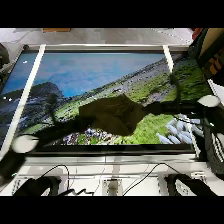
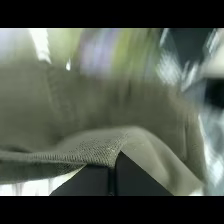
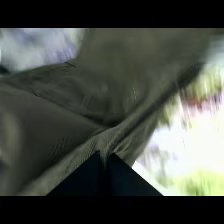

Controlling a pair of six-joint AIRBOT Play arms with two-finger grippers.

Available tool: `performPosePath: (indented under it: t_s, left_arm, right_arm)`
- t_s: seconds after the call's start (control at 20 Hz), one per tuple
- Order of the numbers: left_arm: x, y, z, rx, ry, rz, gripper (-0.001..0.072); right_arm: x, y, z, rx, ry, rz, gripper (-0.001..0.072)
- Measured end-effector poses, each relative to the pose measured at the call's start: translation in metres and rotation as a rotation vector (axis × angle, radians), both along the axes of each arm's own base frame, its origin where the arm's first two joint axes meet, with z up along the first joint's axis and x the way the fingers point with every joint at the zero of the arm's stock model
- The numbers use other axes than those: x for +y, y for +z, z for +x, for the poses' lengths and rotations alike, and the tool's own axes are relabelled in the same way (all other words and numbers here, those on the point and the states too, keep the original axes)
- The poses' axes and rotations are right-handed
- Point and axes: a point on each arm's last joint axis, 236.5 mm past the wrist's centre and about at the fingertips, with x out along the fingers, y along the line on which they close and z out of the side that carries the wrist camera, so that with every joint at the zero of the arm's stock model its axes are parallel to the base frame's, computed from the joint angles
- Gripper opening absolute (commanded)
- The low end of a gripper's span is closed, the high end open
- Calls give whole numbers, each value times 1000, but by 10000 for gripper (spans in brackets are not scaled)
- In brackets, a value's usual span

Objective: Fold the clothes and pants, and hang the long-sleeved shirts on hangers.

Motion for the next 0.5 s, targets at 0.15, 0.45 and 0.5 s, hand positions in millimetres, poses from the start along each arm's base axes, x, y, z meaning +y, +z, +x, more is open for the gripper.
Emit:
performPosePath:
  t_s: [0.15, 0.45, 0.5]
  left_arm:
    - [30, 112, -26, -251, 68, -129, 21]
    - [64, 217, -105, -500, 103, -300, 21]
    - [65, 218, -107, -487, 101, -316, 21]
  right_arm:
    - [16, 102, -39, -219, -31, 162, 35]
    - [12, 229, -130, -409, -184, 462, 35]
    - [8, 234, -135, -402, -223, 482, 35]
